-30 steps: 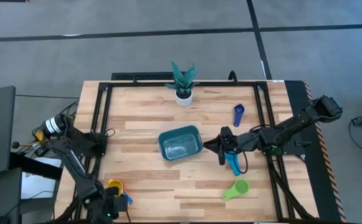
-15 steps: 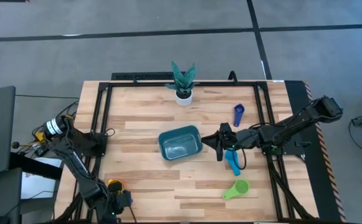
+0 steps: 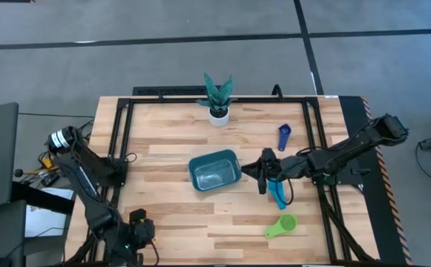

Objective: Nest measuring cups in basket
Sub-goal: Stack the yellow measuring cup on top of the blue measuring cup, then stack the green measuring cup on top of the yellow measuring cup

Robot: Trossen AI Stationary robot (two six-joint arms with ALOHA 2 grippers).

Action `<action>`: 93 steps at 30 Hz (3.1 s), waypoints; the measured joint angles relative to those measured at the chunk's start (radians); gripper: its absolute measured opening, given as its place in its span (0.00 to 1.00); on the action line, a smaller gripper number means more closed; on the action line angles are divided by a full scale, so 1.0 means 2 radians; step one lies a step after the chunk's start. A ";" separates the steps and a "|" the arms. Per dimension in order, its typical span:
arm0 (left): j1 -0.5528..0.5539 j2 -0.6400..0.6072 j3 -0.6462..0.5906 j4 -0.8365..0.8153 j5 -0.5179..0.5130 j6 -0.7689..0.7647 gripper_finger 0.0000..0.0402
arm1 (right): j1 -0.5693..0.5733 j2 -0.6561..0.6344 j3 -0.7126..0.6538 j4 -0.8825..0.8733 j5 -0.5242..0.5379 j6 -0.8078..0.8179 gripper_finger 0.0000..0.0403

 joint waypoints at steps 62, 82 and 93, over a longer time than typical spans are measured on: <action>0.467 -0.024 0.000 0.207 0.153 0.501 0.19 | 0.278 0.206 0.299 -0.601 -0.045 0.474 0.49; 0.388 -0.024 0.000 0.202 -0.010 0.413 0.19 | 0.315 0.205 0.227 -0.665 -0.144 0.414 0.52; 0.388 -0.024 0.000 0.195 -0.017 0.403 0.19 | 0.287 0.205 0.227 -0.617 -0.146 0.288 0.48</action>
